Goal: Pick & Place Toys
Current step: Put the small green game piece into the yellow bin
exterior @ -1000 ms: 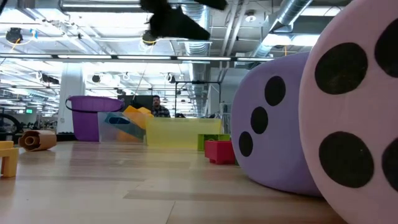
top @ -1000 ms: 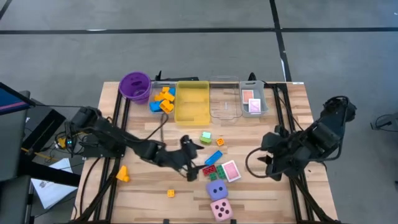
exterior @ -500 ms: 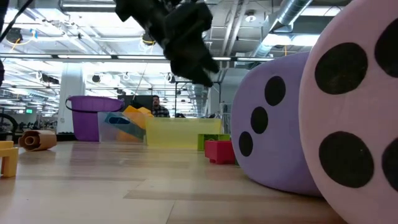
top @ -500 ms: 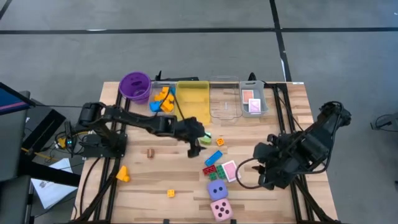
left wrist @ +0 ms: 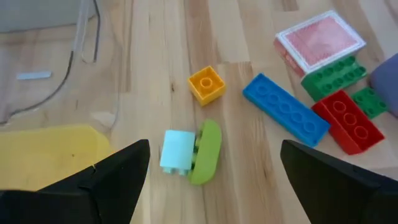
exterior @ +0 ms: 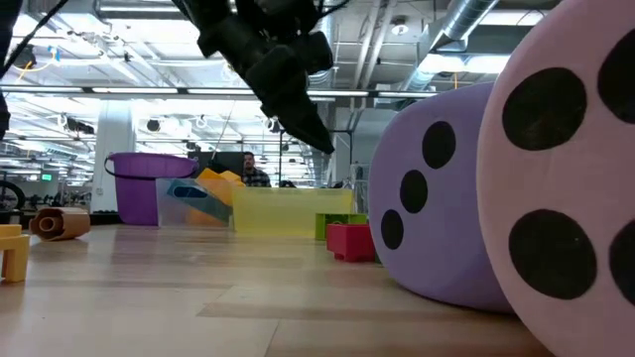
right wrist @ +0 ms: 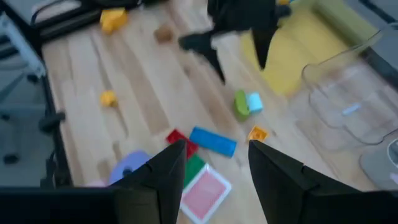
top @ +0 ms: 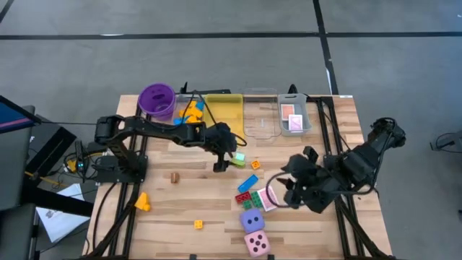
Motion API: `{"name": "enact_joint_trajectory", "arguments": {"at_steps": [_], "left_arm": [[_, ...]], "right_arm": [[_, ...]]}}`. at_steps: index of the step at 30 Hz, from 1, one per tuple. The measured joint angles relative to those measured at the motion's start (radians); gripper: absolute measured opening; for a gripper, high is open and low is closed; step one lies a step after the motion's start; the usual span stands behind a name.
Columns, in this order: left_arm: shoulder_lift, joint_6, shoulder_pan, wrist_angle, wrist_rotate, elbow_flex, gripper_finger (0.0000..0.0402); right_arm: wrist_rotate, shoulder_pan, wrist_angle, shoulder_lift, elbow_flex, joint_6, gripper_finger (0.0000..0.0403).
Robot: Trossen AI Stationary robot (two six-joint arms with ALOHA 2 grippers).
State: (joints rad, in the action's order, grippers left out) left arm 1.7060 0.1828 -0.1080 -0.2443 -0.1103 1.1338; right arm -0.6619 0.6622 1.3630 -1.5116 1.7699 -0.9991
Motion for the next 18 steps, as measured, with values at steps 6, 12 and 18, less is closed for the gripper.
{"name": "enact_joint_trajectory", "arguments": {"at_steps": [6, 12, 18], "left_arm": [[0.086, 0.063, -0.005, 0.015, -0.038, -0.002, 0.0355], [0.168, 0.101, -0.005, 0.107, -0.038, -0.002, 0.0355], [0.233, 0.102, -0.004, 0.139, -0.037, -0.002, 0.0355]], "right_arm": [[0.003, -0.066, -0.025, 0.0, 0.0, -0.026, 0.0168], [0.01, -0.082, -0.035, 0.0, 0.0, -0.065, 0.0168], [0.011, -0.074, -0.033, 0.0, 0.0, -0.054, 0.0168]]}}
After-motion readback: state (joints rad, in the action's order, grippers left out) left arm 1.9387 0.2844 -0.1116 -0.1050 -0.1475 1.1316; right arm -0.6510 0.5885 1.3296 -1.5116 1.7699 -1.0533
